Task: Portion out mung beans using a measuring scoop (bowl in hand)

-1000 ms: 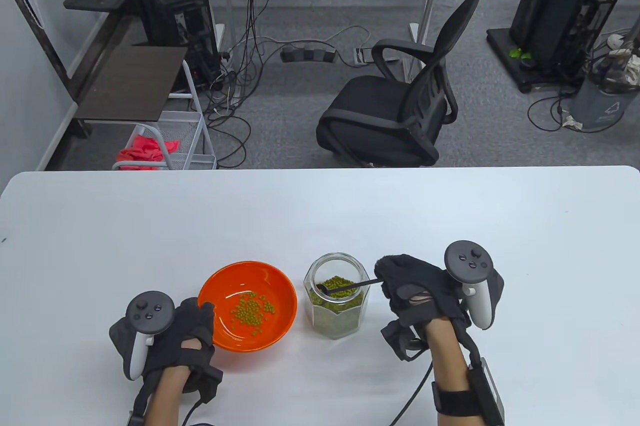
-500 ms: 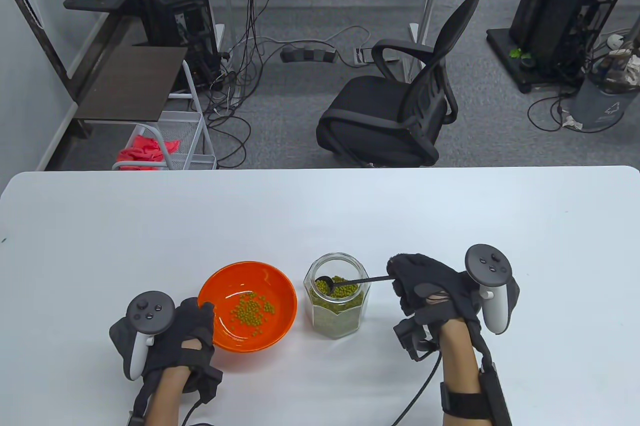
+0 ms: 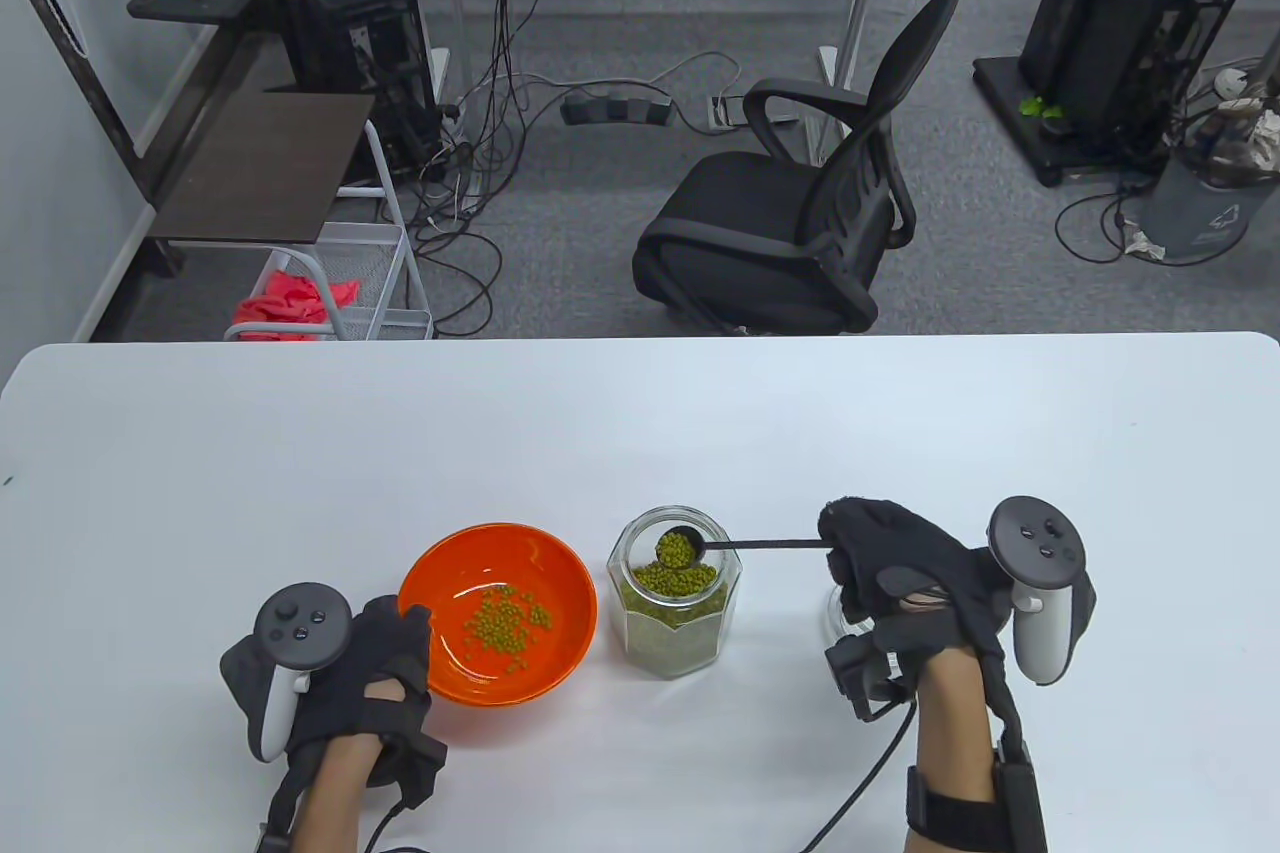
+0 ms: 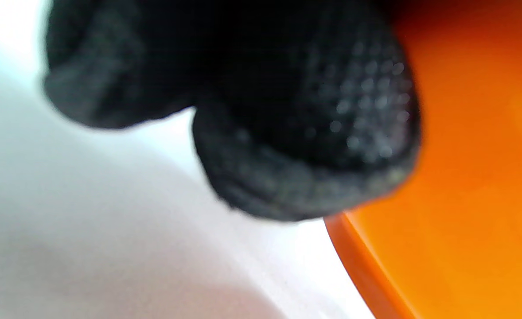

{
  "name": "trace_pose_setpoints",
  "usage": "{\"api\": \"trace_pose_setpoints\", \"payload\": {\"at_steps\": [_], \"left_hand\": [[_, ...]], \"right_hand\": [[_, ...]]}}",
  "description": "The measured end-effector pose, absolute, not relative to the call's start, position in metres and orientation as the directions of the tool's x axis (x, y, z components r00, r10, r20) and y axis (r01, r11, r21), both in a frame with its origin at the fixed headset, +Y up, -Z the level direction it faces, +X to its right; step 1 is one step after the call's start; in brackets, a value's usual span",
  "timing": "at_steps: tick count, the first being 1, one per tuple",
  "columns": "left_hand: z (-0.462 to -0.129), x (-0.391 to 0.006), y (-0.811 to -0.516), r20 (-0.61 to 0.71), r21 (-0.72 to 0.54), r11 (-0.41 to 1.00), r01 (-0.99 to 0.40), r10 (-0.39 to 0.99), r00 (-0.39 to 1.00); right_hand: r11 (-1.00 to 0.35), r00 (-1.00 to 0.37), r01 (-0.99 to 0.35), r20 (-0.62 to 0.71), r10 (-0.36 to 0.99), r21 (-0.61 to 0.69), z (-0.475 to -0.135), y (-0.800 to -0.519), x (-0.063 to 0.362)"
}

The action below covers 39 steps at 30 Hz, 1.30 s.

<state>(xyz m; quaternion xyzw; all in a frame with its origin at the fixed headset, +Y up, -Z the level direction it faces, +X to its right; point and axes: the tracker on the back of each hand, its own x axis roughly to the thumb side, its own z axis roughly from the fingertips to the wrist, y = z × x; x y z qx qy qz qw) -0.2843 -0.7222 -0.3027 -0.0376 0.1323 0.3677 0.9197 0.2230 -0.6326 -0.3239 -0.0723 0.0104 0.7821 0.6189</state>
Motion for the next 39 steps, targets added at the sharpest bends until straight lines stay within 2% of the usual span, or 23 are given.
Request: {"api": "trace_pose_setpoints", "payload": {"at_steps": [9,20,27,35,39], "left_hand": [[-0.303,-0.283,-0.723,-0.265,0.022,0.724,-0.69,0.669,0.694],[-0.303,-0.283,-0.723,-0.263,0.023,0.72,-0.693,0.674,0.691],[-0.303,-0.283,-0.723,-0.263,0.023,0.72,-0.693,0.673,0.691],[-0.303,-0.285,-0.722,-0.262,0.03,0.714,-0.7,0.681,0.683],[-0.303,-0.285,-0.722,-0.262,0.031,0.712,-0.702,0.683,0.681]], "right_hand": [[-0.193,-0.193,-0.981,-0.048,0.98,-0.006,-0.322,-0.624,0.207],[-0.19,-0.194,-0.968,-0.01,0.981,0.162,-0.327,-0.629,0.157],[-0.271,-0.274,-0.933,0.02,0.962,0.236,-0.327,-0.633,0.129],[-0.389,-0.376,-0.882,0.102,0.921,0.265,-0.322,-0.632,0.103],[-0.407,-0.391,-0.874,0.113,0.913,0.266,-0.322,-0.636,0.095]]}}
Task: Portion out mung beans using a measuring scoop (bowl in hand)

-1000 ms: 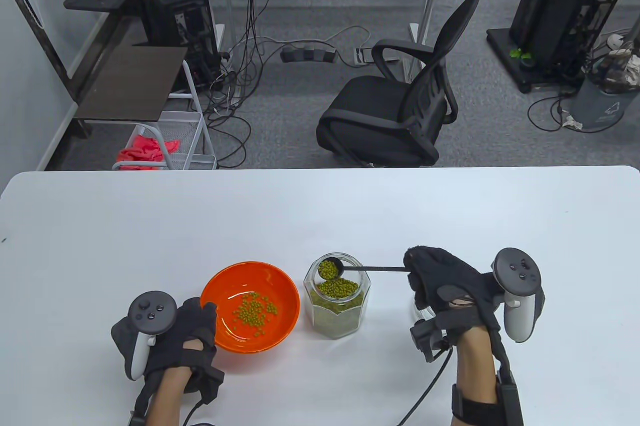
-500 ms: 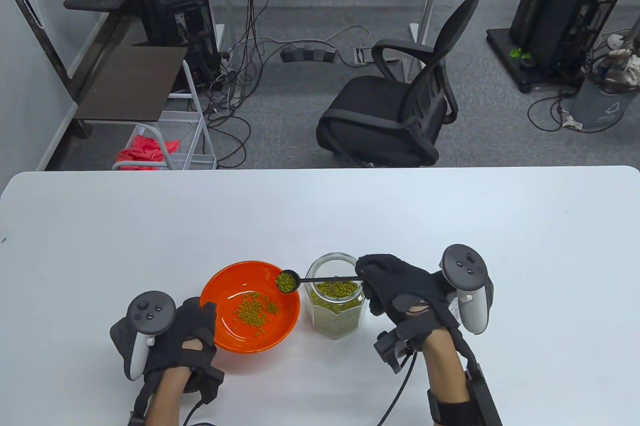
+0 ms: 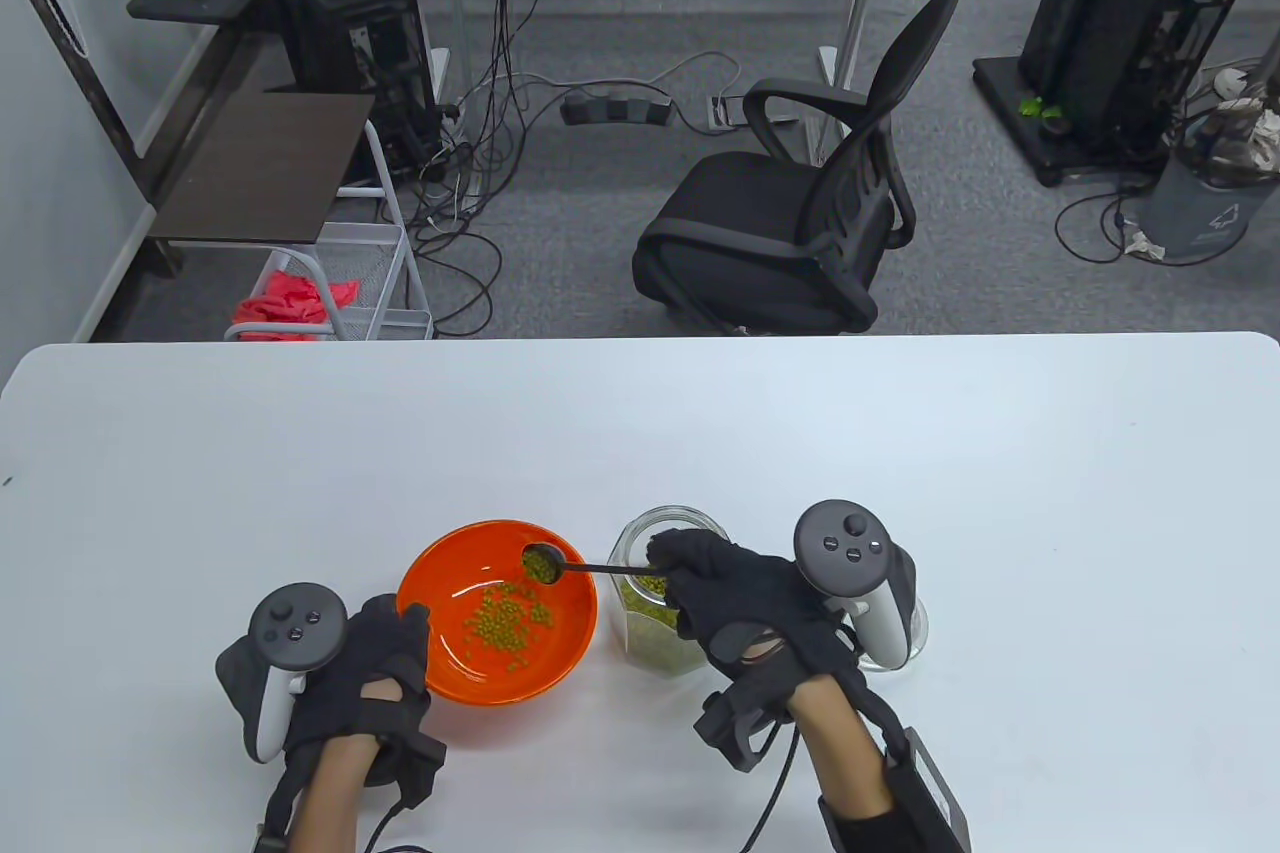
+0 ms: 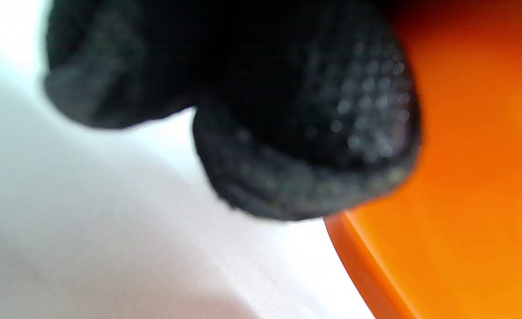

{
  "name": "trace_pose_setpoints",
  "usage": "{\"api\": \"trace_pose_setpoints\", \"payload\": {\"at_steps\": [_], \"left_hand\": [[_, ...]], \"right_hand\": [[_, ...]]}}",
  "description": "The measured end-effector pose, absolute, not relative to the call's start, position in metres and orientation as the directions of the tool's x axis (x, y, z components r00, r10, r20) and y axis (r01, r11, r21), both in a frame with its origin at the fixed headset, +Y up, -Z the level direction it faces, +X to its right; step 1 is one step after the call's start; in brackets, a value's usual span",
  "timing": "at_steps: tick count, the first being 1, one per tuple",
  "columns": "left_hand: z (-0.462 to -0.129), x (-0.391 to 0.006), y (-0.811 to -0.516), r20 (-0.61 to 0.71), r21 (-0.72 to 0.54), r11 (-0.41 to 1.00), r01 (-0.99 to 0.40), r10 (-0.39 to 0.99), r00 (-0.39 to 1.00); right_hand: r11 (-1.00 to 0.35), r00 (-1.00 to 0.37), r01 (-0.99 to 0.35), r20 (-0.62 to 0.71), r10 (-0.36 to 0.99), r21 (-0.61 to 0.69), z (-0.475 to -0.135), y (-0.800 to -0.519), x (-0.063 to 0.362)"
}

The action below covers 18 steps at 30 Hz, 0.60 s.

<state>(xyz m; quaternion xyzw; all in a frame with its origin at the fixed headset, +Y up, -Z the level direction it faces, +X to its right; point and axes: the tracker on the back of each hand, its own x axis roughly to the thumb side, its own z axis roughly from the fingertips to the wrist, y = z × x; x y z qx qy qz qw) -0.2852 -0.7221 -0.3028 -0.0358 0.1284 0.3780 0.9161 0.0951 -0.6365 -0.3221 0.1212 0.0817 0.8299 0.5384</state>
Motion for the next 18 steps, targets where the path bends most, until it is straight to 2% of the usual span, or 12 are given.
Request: {"api": "trace_pose_setpoints", "payload": {"at_steps": [18], "left_hand": [[-0.3026,-0.2869,-0.7219,-0.264,0.034,0.711,-0.702,0.684,0.68]], "right_hand": [[-0.47,-0.446,-0.857,0.153,0.882,0.213,-0.3177,-0.6341,0.0873]]}}
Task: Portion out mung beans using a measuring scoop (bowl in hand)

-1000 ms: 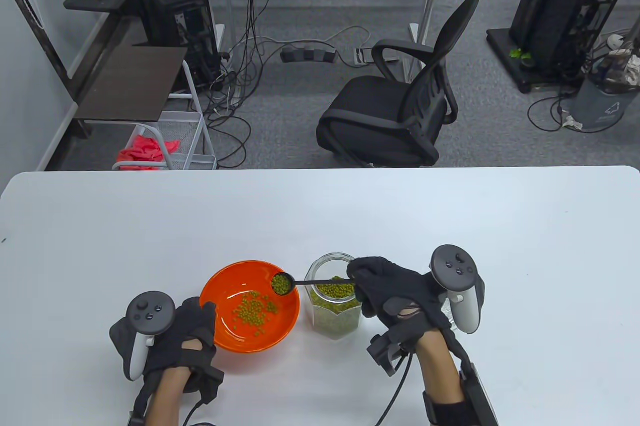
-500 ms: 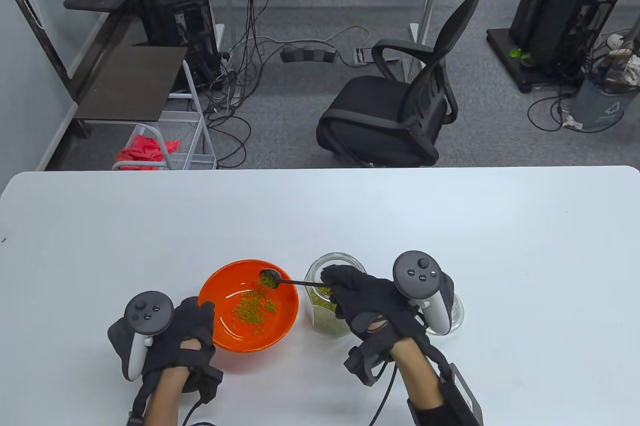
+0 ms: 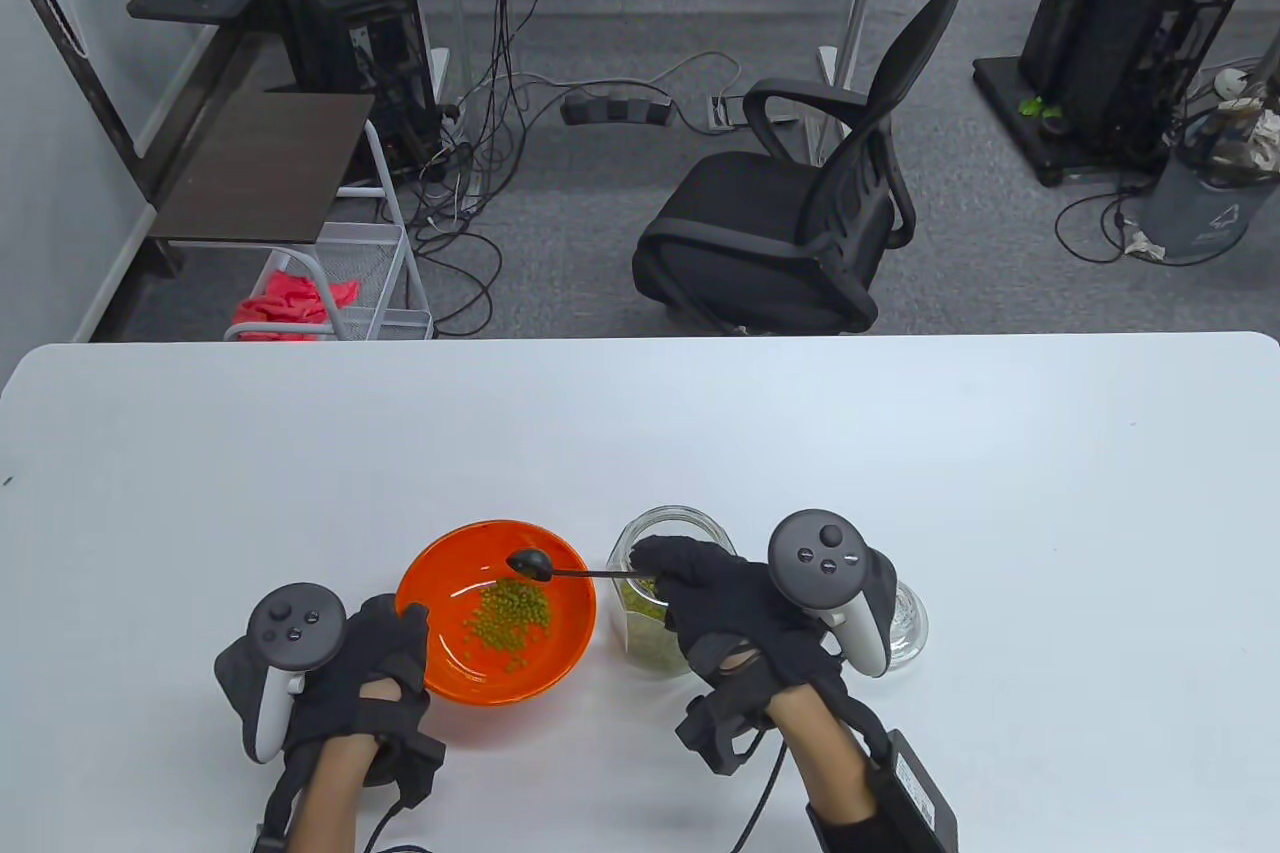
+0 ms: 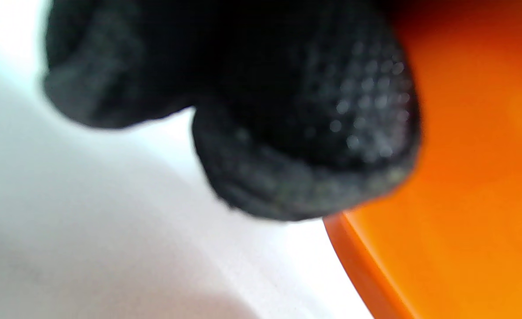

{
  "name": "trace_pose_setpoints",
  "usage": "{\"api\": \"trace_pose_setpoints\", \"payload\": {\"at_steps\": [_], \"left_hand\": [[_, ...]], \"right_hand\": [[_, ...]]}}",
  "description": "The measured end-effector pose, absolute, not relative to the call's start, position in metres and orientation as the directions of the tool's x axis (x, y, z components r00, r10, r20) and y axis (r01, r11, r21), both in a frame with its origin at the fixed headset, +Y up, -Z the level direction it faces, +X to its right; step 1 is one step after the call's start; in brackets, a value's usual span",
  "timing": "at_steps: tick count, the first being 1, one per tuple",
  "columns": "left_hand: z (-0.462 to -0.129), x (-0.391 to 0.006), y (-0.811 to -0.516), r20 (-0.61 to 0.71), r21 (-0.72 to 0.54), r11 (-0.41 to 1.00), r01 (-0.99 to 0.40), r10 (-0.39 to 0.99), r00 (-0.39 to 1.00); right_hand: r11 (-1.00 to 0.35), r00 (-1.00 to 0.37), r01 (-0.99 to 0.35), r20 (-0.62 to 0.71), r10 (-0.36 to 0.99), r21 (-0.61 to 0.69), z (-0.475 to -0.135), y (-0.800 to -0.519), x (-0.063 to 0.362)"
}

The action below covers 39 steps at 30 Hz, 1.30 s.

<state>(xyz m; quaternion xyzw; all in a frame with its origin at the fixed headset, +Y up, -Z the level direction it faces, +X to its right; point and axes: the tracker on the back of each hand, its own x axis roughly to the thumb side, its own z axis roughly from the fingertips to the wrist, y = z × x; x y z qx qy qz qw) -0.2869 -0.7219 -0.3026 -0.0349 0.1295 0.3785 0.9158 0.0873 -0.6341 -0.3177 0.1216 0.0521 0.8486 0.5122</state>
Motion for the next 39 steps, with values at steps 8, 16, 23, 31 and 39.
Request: {"api": "trace_pose_setpoints", "payload": {"at_steps": [8,16,23,31,39], "left_hand": [[-0.302,-0.287,-0.722,-0.263,0.035,0.711,-0.702,0.684,0.68],[-0.302,-0.287,-0.722,-0.263,0.035,0.711,-0.702,0.684,0.68],[-0.302,-0.287,-0.722,-0.264,0.036,0.71,-0.703,0.685,0.679],[-0.302,-0.288,-0.722,-0.265,0.038,0.711,-0.702,0.685,0.679],[-0.302,-0.288,-0.722,-0.265,0.038,0.711,-0.702,0.685,0.679]], "right_hand": [[-0.441,-0.416,-0.882,0.164,0.895,0.169,-0.315,-0.623,0.101],[-0.506,-0.479,-0.85,0.184,0.858,0.147,-0.314,-0.621,0.101],[-0.524,-0.497,-0.842,0.193,0.846,0.128,-0.313,-0.618,0.103],[-0.447,-0.425,-0.889,0.186,0.886,0.101,-0.31,-0.608,0.122],[-0.425,-0.417,-0.905,0.185,0.89,0.007,-0.302,-0.589,0.161]]}}
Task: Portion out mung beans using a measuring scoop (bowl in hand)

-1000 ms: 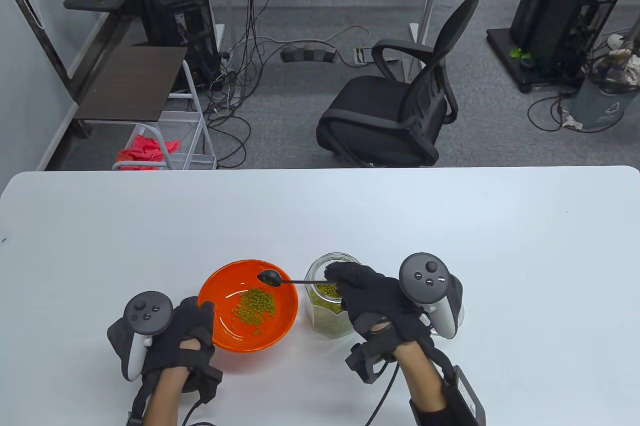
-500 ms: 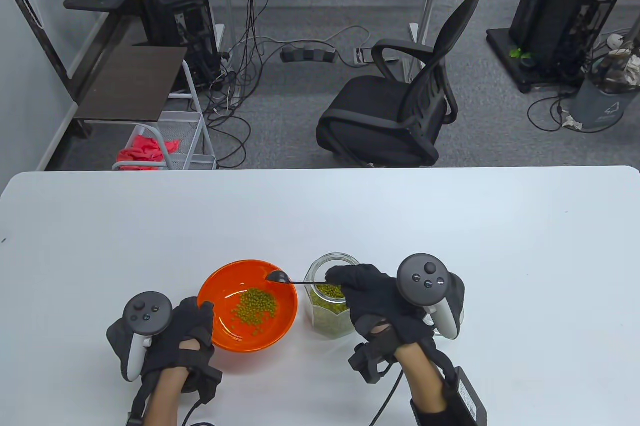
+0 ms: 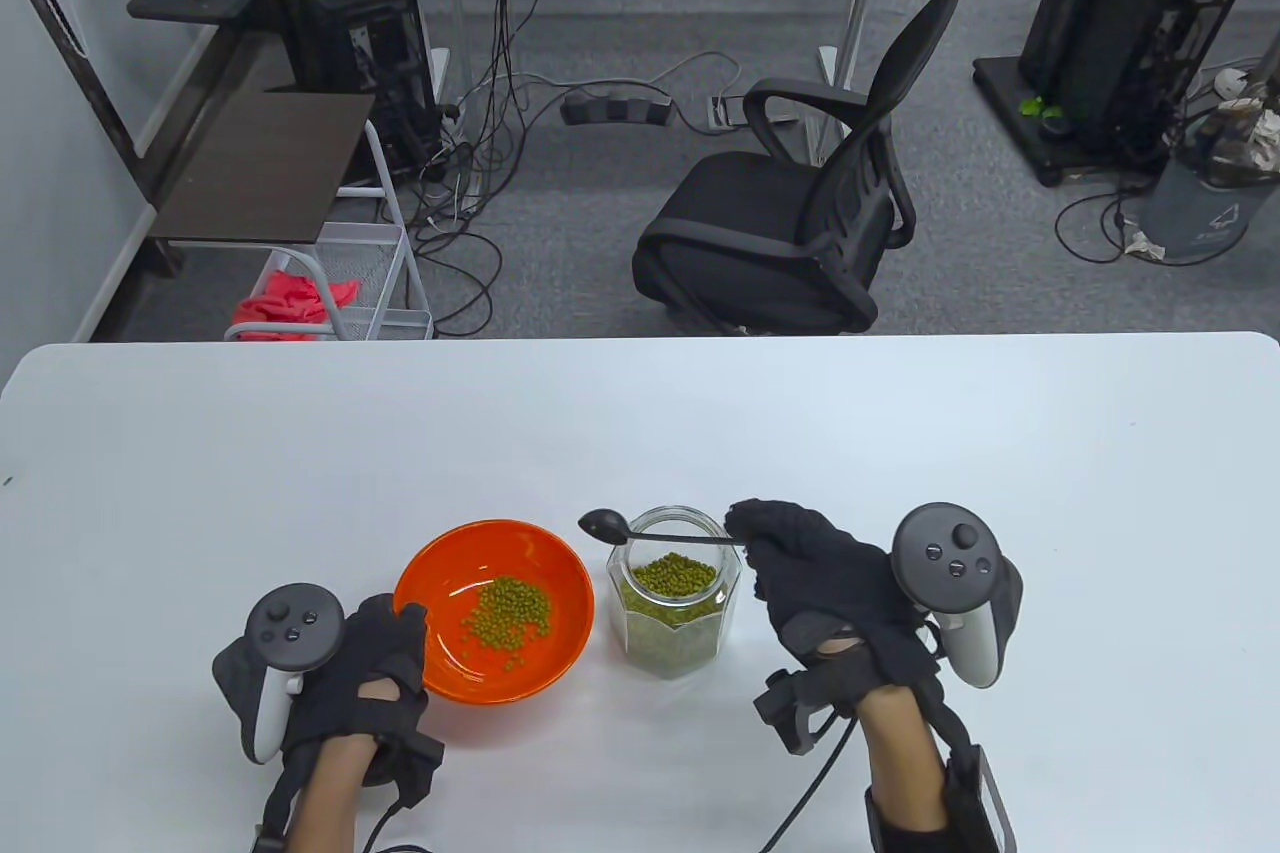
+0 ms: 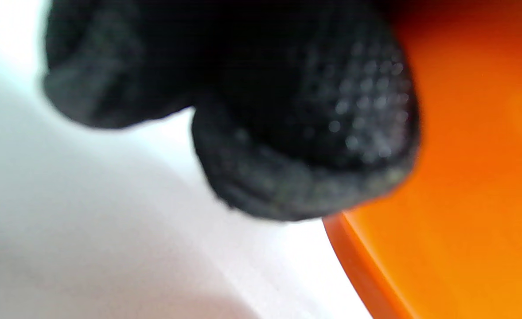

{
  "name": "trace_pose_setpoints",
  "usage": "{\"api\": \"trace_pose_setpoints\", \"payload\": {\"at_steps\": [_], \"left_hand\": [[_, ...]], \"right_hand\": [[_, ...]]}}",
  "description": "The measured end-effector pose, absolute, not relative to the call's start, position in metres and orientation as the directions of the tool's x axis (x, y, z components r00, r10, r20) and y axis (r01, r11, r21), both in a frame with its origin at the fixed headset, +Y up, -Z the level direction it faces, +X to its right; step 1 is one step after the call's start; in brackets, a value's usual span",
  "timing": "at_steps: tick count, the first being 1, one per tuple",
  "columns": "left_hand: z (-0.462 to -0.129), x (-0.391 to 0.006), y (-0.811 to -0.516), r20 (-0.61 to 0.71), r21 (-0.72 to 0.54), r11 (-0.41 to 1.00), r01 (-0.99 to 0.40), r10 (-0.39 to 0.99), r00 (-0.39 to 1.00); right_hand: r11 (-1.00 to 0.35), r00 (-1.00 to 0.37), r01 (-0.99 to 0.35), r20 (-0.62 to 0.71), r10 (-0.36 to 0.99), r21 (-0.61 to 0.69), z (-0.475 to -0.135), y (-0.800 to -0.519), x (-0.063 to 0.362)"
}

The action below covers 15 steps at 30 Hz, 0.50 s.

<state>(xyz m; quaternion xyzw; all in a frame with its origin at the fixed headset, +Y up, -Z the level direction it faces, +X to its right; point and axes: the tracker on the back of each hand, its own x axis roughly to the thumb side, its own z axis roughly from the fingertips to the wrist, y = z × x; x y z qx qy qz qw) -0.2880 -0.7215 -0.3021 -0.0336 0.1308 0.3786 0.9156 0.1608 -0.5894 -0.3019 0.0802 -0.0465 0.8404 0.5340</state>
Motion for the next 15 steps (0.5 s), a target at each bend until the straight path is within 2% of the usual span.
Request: {"api": "trace_pose_setpoints", "payload": {"at_steps": [8,15], "left_hand": [[-0.302,-0.288,-0.721,-0.266,0.039,0.715,-0.698,0.68,0.683],[-0.302,-0.288,-0.722,-0.265,0.036,0.717,-0.696,0.678,0.685]], "right_hand": [[-0.498,-0.497,-0.866,0.152,0.854,-0.031,-0.294,-0.58,0.185],[-0.618,-0.62,-0.784,0.128,0.774,-0.055,-0.298,-0.581,0.171]]}}
